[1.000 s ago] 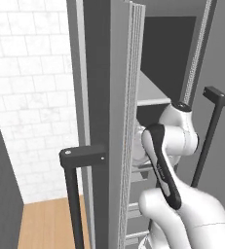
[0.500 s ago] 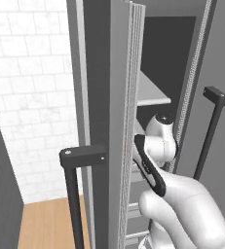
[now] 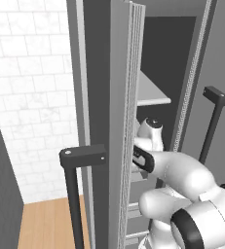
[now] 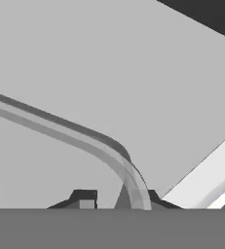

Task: Take the meat container that has the shrimp and place it on the second highest rack of the freezer. Then take the vegetable container that has the corn and broccoli and place it on the highest rack of the freezer.

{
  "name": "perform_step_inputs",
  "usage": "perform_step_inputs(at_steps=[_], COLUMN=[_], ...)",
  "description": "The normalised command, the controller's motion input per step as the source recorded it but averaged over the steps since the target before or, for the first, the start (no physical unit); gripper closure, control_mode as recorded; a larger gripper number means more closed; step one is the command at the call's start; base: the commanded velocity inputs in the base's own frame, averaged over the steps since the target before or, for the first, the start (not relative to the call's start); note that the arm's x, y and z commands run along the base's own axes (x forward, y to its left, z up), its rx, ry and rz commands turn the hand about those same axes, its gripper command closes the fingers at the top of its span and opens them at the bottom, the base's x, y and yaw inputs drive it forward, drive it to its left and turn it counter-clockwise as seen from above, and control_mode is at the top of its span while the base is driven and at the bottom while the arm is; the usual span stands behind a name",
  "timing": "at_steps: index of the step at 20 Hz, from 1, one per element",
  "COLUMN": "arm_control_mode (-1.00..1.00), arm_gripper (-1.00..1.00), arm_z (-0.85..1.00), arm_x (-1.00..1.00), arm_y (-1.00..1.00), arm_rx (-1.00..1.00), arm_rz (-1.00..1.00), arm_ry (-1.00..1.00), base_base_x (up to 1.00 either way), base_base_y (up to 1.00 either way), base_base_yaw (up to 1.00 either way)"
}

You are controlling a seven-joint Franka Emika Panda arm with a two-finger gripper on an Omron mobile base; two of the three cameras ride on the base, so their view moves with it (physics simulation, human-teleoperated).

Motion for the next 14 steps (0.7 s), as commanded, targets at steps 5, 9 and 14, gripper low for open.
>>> perform_step_inputs(at_steps=[5, 9, 14], arm_control_mode=[-1.00, -1.00, -1.00], arm_gripper=[1.00, -1.00, -1.00], arm_z=[-0.20, -0.07, 0.02], arm_x=[0.23, -0.02, -0.54], arm_y=[0.06, 0.02, 0.00], arm_rx=[0.00, 0.00, 0.00], arm_rz=[0.00, -0.01, -0.04], arm_ry=[-0.04, -0.10, -0.23], base_base_x=[0.00, 0.00, 0.00], base_base_y=[0.00, 0.00, 0.00], base_base_yaw=[0.00, 0.00, 0.00])
